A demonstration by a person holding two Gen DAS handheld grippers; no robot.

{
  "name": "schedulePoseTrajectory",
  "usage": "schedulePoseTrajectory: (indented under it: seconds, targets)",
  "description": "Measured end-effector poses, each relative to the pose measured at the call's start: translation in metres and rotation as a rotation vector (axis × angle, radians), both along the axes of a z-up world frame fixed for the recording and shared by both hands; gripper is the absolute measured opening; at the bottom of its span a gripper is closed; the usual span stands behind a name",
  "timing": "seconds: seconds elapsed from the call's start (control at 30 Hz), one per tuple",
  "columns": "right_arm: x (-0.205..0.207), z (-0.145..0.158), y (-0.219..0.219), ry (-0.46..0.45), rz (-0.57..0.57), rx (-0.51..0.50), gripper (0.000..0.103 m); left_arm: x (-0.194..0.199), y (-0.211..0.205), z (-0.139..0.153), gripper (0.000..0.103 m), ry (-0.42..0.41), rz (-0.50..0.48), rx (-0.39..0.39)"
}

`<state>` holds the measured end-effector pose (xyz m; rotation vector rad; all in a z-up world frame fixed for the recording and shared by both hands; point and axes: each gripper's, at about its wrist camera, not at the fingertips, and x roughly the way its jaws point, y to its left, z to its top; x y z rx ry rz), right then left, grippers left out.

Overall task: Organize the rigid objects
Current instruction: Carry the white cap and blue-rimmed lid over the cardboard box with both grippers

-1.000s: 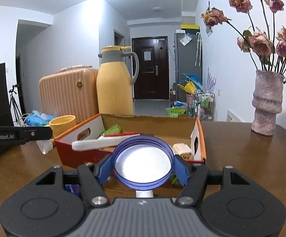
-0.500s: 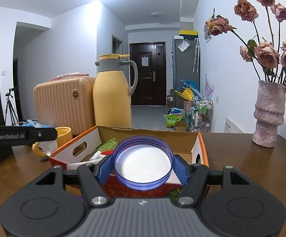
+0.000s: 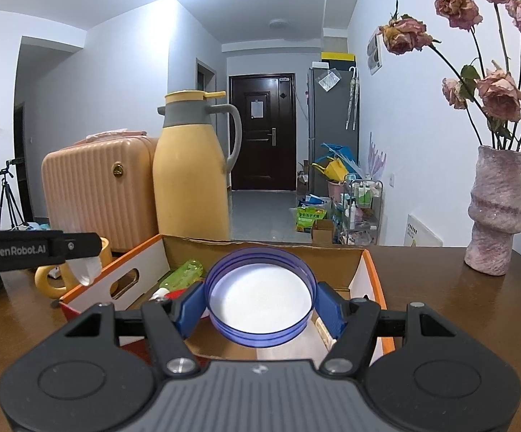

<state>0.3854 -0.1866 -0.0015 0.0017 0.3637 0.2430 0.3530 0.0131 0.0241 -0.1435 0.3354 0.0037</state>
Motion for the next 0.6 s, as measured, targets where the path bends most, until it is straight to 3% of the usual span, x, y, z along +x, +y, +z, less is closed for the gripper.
schedulePoseTrajectory:
  seconds: [0.6]
  targets:
    - [0.049,-0.008,-0.001,0.055,-0.026,0.002,0.065,0.051,0.003,-0.007,0.037,0.024,0.03,0.007]
